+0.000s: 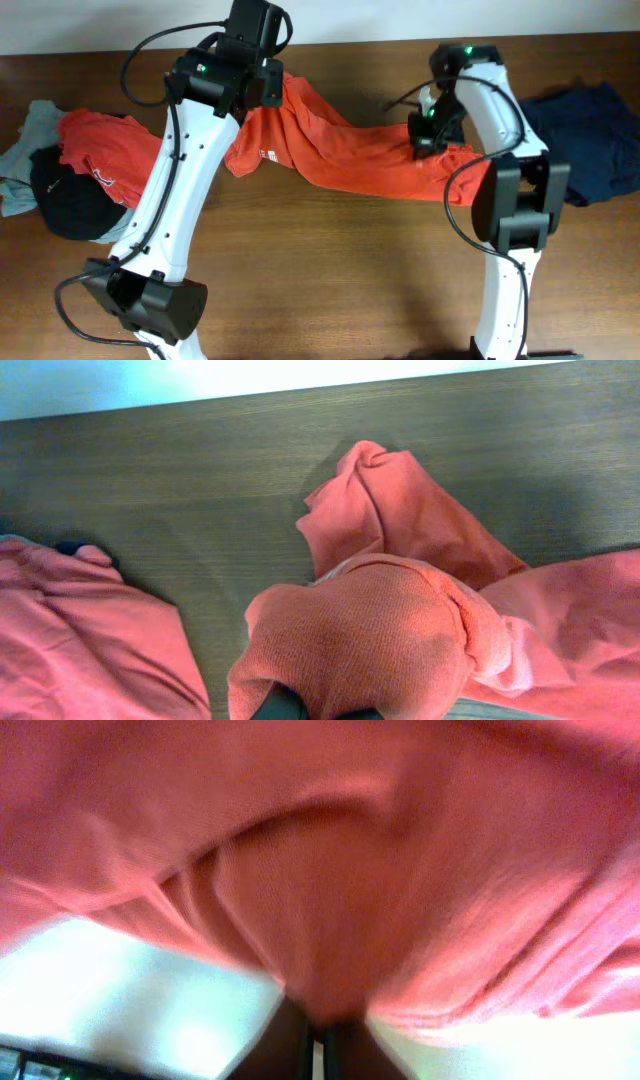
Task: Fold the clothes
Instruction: 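Lift the shirt with both grippers, shake it, and lay it flat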
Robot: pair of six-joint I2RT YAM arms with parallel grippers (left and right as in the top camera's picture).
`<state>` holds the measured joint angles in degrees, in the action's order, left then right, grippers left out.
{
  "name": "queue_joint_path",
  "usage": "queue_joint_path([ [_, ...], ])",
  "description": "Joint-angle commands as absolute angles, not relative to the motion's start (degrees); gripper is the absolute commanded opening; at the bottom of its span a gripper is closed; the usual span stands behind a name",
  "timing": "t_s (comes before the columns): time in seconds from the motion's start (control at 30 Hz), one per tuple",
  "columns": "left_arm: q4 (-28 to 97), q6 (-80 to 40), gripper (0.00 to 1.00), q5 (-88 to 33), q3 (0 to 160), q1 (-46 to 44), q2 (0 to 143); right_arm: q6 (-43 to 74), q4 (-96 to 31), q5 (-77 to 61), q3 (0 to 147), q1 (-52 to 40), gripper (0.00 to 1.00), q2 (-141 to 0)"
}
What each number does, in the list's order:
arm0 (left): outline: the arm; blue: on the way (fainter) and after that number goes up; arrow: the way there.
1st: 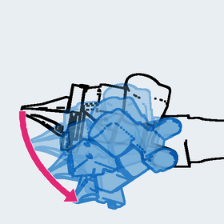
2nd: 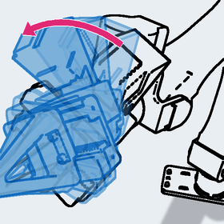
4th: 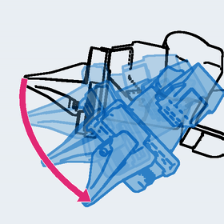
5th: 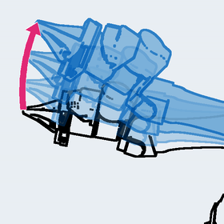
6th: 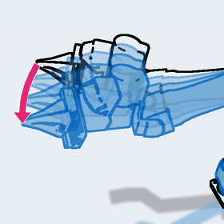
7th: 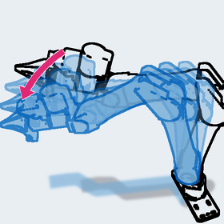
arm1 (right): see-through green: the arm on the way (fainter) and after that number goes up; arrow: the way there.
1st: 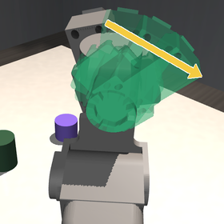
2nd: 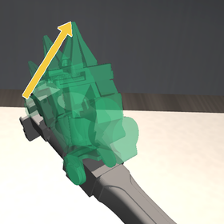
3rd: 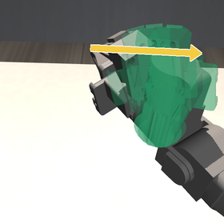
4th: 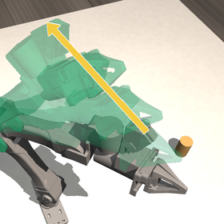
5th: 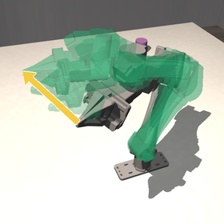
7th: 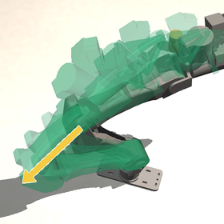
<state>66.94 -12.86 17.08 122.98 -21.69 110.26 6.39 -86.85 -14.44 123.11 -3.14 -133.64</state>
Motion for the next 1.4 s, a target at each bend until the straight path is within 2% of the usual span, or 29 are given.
queue_joint_path([
  [0.0, 67.99, -11.90, 0.01, 20.08, 126.72, -21.50, 109.43, 4.75, -92.07, -14.50, 133.82, -2.94, 0.04, -127.46],
  [0.13, 68.20, -11.90, 0.01, 22.15, 129.54, -21.43, 107.26, 4.75, -97.36, -13.28, 143.59, -2.94, 0.04, -125.03],
  [0.7, 70.22, -11.92, 0.01, 22.59, 131.31, -11.44, 87.70, 4.97, -97.34, -8.05, 144.44, -2.92, 0.04, -97.71],
  [1.07, 75.99, -13.47, 0.01, 21.87, 131.31, -15.46, 76.93, 6.52, -97.34, -6.57, 144.44, -2.92, 0.04, -82.13],
  [1.37, 75.61, -13.91, 0.01, 20.29, 131.33, -19.84, 69.10, 6.48, -97.34, -6.74, 144.38, -2.92, 0.04, -76.71],
])
